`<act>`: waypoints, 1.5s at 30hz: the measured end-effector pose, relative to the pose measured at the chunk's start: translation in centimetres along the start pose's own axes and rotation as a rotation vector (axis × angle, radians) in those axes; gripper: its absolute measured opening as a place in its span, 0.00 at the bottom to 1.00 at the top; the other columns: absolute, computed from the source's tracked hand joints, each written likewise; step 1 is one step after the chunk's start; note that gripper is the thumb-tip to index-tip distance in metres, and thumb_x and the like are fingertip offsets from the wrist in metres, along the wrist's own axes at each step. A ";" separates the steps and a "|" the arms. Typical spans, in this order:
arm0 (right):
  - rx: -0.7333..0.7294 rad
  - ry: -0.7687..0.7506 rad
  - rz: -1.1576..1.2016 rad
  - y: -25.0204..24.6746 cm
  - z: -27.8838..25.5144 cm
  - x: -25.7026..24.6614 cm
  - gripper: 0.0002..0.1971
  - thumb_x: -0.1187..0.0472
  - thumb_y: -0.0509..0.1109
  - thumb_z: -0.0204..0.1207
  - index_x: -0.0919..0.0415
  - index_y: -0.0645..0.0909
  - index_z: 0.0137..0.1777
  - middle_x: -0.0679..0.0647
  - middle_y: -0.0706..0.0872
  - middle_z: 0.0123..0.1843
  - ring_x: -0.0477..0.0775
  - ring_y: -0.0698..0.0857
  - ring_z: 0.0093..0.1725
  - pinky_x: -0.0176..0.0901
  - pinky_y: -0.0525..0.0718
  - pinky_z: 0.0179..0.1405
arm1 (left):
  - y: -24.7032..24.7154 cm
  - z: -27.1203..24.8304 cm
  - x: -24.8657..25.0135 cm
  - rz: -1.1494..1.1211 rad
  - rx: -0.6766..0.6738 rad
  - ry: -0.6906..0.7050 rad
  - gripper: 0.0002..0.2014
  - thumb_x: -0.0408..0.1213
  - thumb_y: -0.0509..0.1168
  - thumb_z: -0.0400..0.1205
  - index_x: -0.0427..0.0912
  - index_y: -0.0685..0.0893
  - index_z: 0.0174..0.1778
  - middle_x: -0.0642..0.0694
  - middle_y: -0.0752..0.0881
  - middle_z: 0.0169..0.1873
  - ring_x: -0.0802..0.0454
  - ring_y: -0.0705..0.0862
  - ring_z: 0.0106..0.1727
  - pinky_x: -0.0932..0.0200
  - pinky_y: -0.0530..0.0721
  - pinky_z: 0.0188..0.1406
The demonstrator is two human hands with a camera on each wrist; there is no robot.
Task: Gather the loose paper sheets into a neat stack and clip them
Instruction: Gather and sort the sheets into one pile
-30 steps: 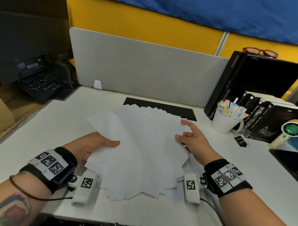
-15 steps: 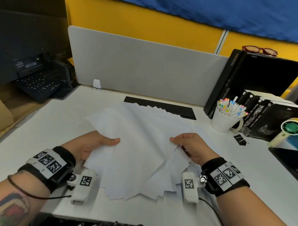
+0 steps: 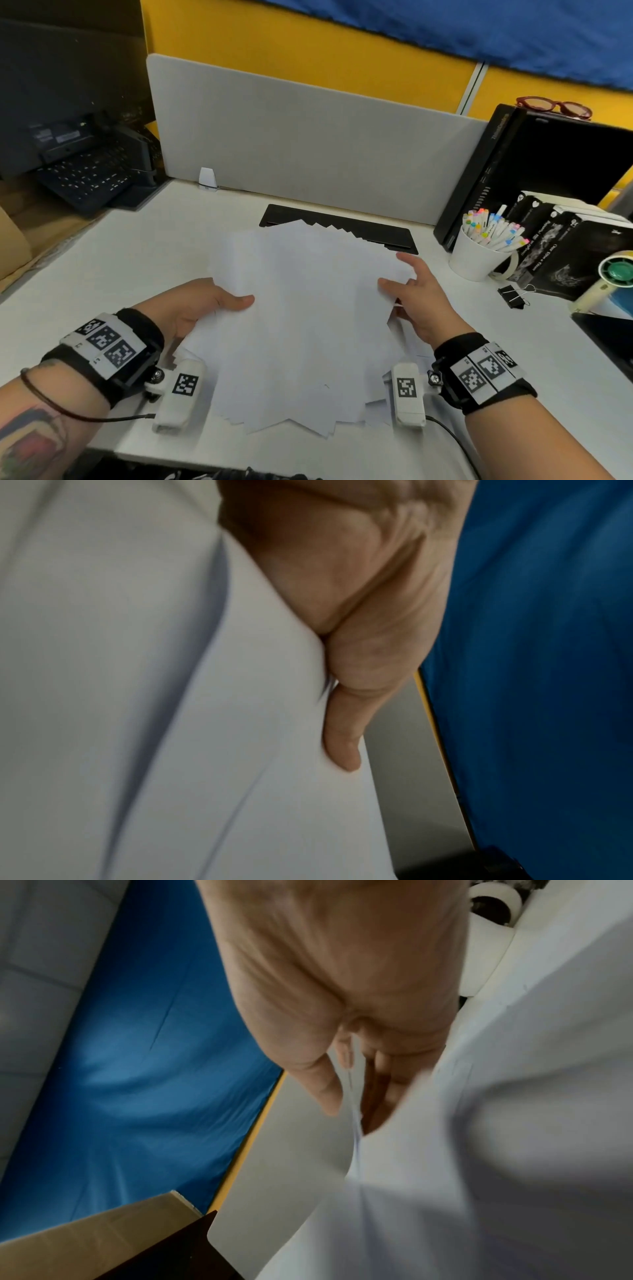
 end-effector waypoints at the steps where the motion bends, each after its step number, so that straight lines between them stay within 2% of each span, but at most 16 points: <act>1: 0.008 -0.020 0.001 -0.1 -0.2 -0.4 0.24 0.66 0.73 0.81 0.43 0.74 0.71 0.57 0.84 0.49 0.57 0.90 0.42 0.40 0.88 0.31 | -0.3 0.1 -0.1 0.005 0.002 0.005 0.55 0.49 0.93 0.39 0.35 0.88 0.66 0.35 0.93 0.57 0.33 0.91 0.59 0.34 0.85 0.66; 4: 0.009 -0.032 -0.031 -0.4 0.2 -0.4 0.20 0.68 0.69 0.83 0.51 0.80 0.72 0.60 0.85 0.60 0.61 0.91 0.49 0.54 0.93 0.46 | -0.3 0.5 -0.2 0.002 -0.021 0.008 0.58 0.51 0.93 0.36 0.36 0.88 0.66 0.36 0.93 0.57 0.34 0.91 0.61 0.33 0.83 0.69; 6: 0.041 -0.035 -0.078 -0.8 0.5 -0.1 0.17 0.68 0.67 0.84 0.52 0.84 0.68 0.62 0.84 0.65 0.65 0.91 0.51 0.59 0.93 0.48 | 0.1 0.2 0.1 0.004 -0.030 0.008 0.57 0.50 0.92 0.35 0.36 0.89 0.64 0.35 0.93 0.56 0.34 0.91 0.59 0.35 0.85 0.67; 10: 0.056 0.003 -0.238 -1.1 1.1 0.7 0.15 0.66 0.69 0.82 0.55 0.85 0.65 0.65 0.90 0.50 0.68 0.91 0.37 0.62 0.92 0.48 | 0.4 0.2 0.0 0.011 -0.052 -0.009 0.55 0.51 0.92 0.38 0.36 0.89 0.64 0.36 0.93 0.57 0.35 0.91 0.60 0.36 0.83 0.70; 12: 0.058 0.055 -0.335 -1.3 1.3 1.4 0.09 0.65 0.72 0.79 0.59 0.87 0.58 0.60 0.89 0.44 0.65 0.89 0.32 0.59 0.92 0.49 | 0.8 0.1 0.0 -0.004 -0.076 -0.016 0.52 0.52 0.92 0.41 0.36 0.90 0.63 0.36 0.93 0.58 0.36 0.91 0.60 0.37 0.83 0.71; 15: 0.025 0.093 -0.502 -1.3 1.1 1.8 0.07 0.62 0.82 0.70 0.65 0.88 0.42 0.57 0.88 0.39 0.59 0.86 0.39 0.45 0.86 0.37 | 1.0 0.1 0.0 -0.008 -0.080 -0.015 0.51 0.54 0.92 0.42 0.35 0.91 0.62 0.36 0.93 0.57 0.37 0.92 0.59 0.37 0.83 0.71; 20: -0.112 0.199 -0.687 -0.7 0.2 2.1 0.18 0.58 0.86 0.66 0.72 0.89 0.47 0.57 0.84 0.36 0.56 0.82 0.37 0.39 0.78 0.31 | 1.0 0.3 0.1 -0.031 -0.082 0.004 0.53 0.56 0.91 0.42 0.37 0.89 0.64 0.36 0.93 0.58 0.38 0.92 0.58 0.40 0.84 0.68; 24: -0.237 0.186 -0.816 0.8 -0.8 1.6 0.12 0.52 0.81 0.72 0.62 0.91 0.39 0.50 0.81 0.29 0.52 0.76 0.32 0.38 0.76 0.31 | 1.2 0.2 0.2 -0.030 -0.087 0.015 0.51 0.58 0.90 0.46 0.38 0.89 0.65 0.36 0.92 0.59 0.37 0.91 0.61 0.38 0.82 0.72; 28: -0.350 0.151 -0.713 2.5 -1.8 1.5 0.10 0.53 0.76 0.78 0.58 0.94 0.44 0.48 0.89 0.39 0.50 0.79 0.36 0.40 0.81 0.38 | 0.9 0.2 0.1 -0.034 -0.067 -0.001 0.50 0.54 0.91 0.48 0.36 0.88 0.66 0.35 0.92 0.59 0.36 0.92 0.59 0.38 0.85 0.67; 30: -0.182 0.105 -0.570 1.6 -0.7 1.0 0.07 0.63 0.71 0.82 0.58 0.91 0.53 0.57 0.89 0.49 0.53 0.81 0.35 0.47 0.86 0.41 | 0.5 0.4 0.0 0.005 -0.005 -0.012 0.47 0.45 0.91 0.52 0.33 0.84 0.67 0.35 0.93 0.55 0.34 0.93 0.55 0.35 0.88 0.61; 33: 0.059 -0.004 -0.420 -0.4 0.3 0.0 0.14 0.70 0.64 0.84 0.51 0.83 0.59 0.65 0.83 0.56 0.57 0.83 0.41 0.57 0.89 0.51 | -0.1 0.3 0.0 -0.013 0.046 -0.019 0.31 0.37 0.85 0.66 0.33 0.82 0.63 0.37 0.95 0.48 0.35 0.93 0.50 0.38 0.90 0.55; 35: 0.114 -0.034 -0.304 -1.0 0.4 -0.5 0.15 0.69 0.63 0.86 0.47 0.76 0.64 0.59 0.80 0.58 0.58 0.85 0.50 0.52 0.90 0.48 | 0.2 0.2 -0.2 -0.021 -0.020 -0.044 0.44 0.43 0.91 0.55 0.31 0.85 0.66 0.34 0.93 0.55 0.34 0.93 0.55 0.39 0.89 0.58; 37: 0.085 -0.041 -0.216 -1.0 0.5 -0.7 0.14 0.68 0.62 0.87 0.49 0.75 0.65 0.57 0.83 0.56 0.59 0.87 0.51 0.47 0.88 0.45 | 0.9 0.1 -0.2 -0.049 -0.089 -0.051 0.45 0.46 0.91 0.52 0.33 0.89 0.65 0.33 0.91 0.59 0.34 0.92 0.58 0.40 0.86 0.63; 41: -0.129 -0.102 -0.206 1.1 0.6 -0.7 0.12 0.71 0.62 0.86 0.57 0.84 0.56 0.66 0.86 0.48 0.62 0.81 0.39 0.47 0.83 0.35 | 1.9 -0.4 0.5 -0.118 -0.113 -0.018 0.25 0.48 0.76 0.75 0.40 0.89 0.66 0.35 0.91 0.60 0.36 0.92 0.58 0.43 0.87 0.63; 43: -0.154 -0.115 -0.162 1.8 0.4 -0.6 0.12 0.71 0.62 0.85 0.58 0.85 0.57 0.66 0.86 0.45 0.63 0.81 0.40 0.48 0.83 0.36 | 2.2 -0.4 0.4 -0.123 -0.139 -0.007 0.28 0.50 0.82 0.70 0.39 0.91 0.64 0.34 0.91 0.61 0.35 0.92 0.59 0.43 0.88 0.60; 45: -0.081 -0.094 -0.014 1.3 0.6 -0.5 0.11 0.69 0.63 0.86 0.59 0.84 0.60 0.64 0.89 0.50 0.65 0.86 0.46 0.50 0.86 0.41 | 2.0 -0.1 0.2 -0.094 -0.124 0.015 0.41 0.49 0.91 0.53 0.34 0.91 0.61 0.32 0.91 0.59 0.35 0.92 0.56 0.43 0.90 0.57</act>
Point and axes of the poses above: each hand's wrist, its own z-axis towards the middle knuckle, its own y-axis out of the palm, x = y × z, the point moved 10 cm from there along z, towards the middle knuckle
